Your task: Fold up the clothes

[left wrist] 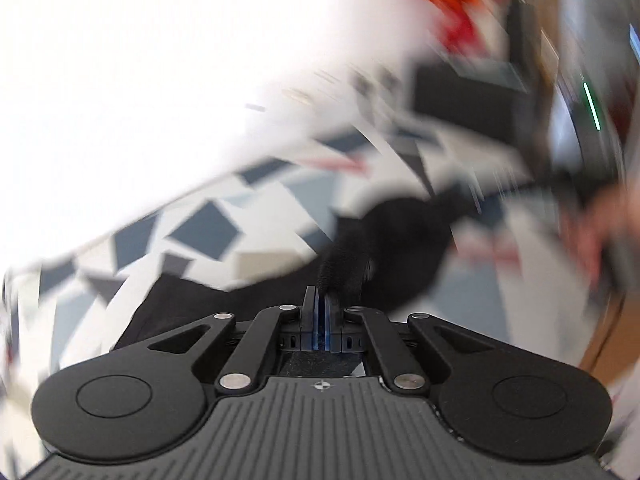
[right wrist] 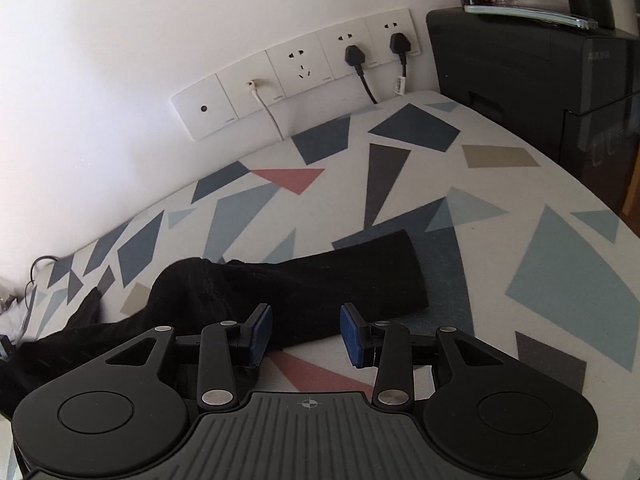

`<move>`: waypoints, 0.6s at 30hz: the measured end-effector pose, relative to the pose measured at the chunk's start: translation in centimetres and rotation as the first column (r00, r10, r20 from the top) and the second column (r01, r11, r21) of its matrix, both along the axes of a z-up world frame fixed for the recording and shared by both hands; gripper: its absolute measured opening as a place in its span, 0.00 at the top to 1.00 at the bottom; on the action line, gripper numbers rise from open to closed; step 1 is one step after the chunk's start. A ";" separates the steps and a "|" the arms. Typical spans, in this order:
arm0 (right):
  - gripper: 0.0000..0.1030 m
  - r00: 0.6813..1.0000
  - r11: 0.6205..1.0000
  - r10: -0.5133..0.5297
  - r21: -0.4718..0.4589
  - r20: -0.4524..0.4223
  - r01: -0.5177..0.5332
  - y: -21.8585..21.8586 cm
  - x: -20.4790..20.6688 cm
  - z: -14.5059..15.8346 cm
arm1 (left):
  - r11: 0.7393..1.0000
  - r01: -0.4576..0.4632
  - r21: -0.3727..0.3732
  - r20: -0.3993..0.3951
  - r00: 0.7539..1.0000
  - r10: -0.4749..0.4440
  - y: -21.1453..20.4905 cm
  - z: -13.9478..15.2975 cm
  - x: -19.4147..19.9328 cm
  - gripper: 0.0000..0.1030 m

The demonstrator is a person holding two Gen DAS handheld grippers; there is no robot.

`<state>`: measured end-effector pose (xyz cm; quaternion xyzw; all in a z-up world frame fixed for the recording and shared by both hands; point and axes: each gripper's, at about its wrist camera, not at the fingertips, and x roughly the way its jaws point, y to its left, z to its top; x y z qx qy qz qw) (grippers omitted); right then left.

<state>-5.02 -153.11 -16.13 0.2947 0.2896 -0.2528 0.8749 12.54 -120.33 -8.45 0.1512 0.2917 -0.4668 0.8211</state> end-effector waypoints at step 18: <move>0.43 0.946 0.919 0.320 -0.228 -0.045 -0.322 6.3 2.7 0.5 | 0.950 -0.304 0.076 -0.008 0.952 0.305 1.5 -2.2 4.3 0.96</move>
